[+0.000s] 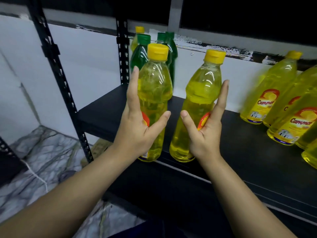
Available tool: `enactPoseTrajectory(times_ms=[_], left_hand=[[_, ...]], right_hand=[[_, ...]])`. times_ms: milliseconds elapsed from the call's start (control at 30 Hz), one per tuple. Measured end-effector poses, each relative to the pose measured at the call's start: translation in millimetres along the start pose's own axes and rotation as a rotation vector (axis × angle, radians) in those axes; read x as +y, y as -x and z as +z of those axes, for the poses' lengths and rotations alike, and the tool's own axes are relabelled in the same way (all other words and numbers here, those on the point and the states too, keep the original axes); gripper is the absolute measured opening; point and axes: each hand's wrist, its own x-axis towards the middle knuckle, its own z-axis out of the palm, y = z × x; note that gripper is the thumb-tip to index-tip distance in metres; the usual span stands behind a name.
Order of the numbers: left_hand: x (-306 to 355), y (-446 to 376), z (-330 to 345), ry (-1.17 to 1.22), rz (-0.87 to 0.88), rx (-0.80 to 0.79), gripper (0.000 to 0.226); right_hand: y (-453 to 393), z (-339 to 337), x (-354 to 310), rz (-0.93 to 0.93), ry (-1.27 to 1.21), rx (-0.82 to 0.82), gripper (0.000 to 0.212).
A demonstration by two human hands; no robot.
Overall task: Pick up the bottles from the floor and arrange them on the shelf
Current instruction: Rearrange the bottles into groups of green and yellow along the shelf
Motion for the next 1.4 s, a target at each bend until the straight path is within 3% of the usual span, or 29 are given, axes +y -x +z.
enactPoseTrajectory(times_ms=[300, 533, 1133, 1267, 1400], left_hand=[[-21, -3, -78, -0.178, 0.007, 0.182, 0.102], [-74, -54, -94, -0.214, 0.011, 0.24, 0.101], [-190, -127, -67, -0.16, -0.062, 0.106, 0.11], [-214, -122, -60, -0.094, -0.178, -0.024, 0.119], [-227, -117, -61, -0.06, -0.33, -0.122, 0.112]], right_hand=[[-1, 53, -20, -0.032, -0.099, -0.082, 0.101], [-9, 80, -24, -0.038, -0.148, -0.096, 0.1], [-7, 167, -12, -0.031, -0.178, -0.069, 0.101], [-11, 175, -8, -0.02, -0.147, -0.057, 0.102], [-13, 178, -4, 0.005, -0.134, -0.052, 0.104]])
